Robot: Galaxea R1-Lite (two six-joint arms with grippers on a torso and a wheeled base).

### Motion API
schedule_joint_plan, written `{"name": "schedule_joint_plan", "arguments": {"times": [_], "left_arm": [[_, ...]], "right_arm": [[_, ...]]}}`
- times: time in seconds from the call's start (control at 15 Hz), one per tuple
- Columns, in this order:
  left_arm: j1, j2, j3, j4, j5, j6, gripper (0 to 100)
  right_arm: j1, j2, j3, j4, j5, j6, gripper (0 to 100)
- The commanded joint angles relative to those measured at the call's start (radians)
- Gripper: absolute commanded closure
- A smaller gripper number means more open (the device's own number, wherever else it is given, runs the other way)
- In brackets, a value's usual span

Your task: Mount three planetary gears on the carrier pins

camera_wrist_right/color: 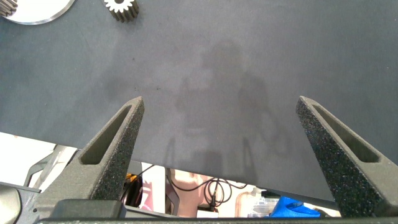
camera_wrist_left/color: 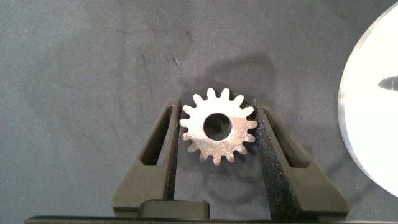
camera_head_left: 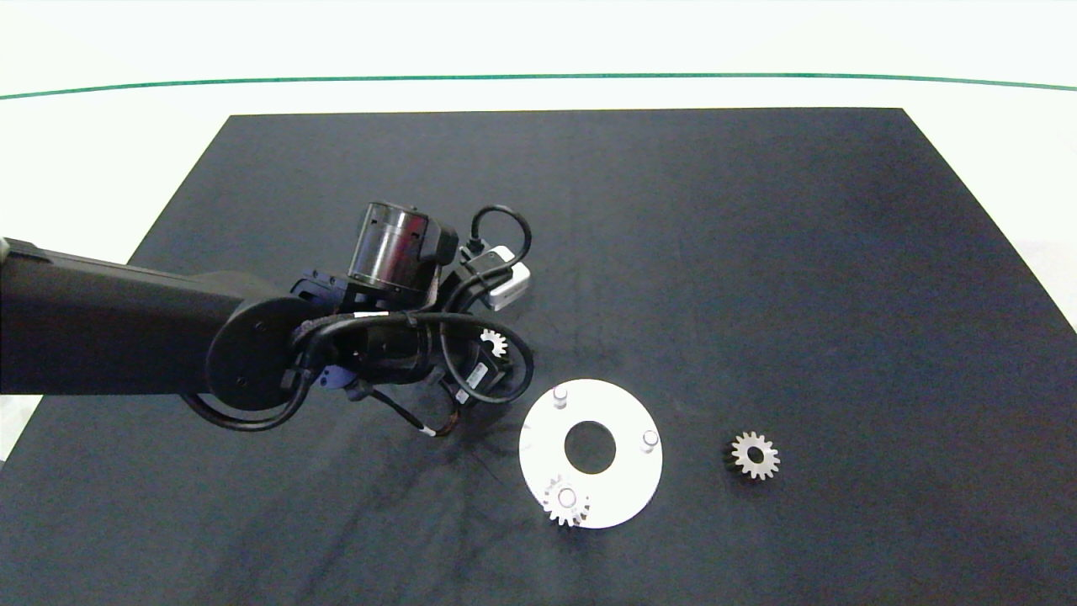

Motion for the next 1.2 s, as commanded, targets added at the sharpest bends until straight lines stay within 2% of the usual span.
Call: {"name": "schedule_joint_plan", "arguments": {"times": [0.07,0.47,0.87,1.2], "left_arm": [[0.0,0.001,0.003,-0.003,0.001,0.003,86],[-0.003,-0.013,0.017,0.0,0.001,0.004,96],[-0.018,-0.073,0.021,0.006,0.003,0.015,96],[-0.06,-0.142,0.04,0.078,0.004,0.009,96]], "right_arm": [[0.0,0.0,0.0,0.003,0.0,-0.001,0],[0.0,0.0,0.0,0.003,0.0,-0.001,0],[0.002,-0.001,0.0,0.003,0.001,0.002,0],[0.004,-0.001,0.0,0.003,0.001,0.002,0]]}}
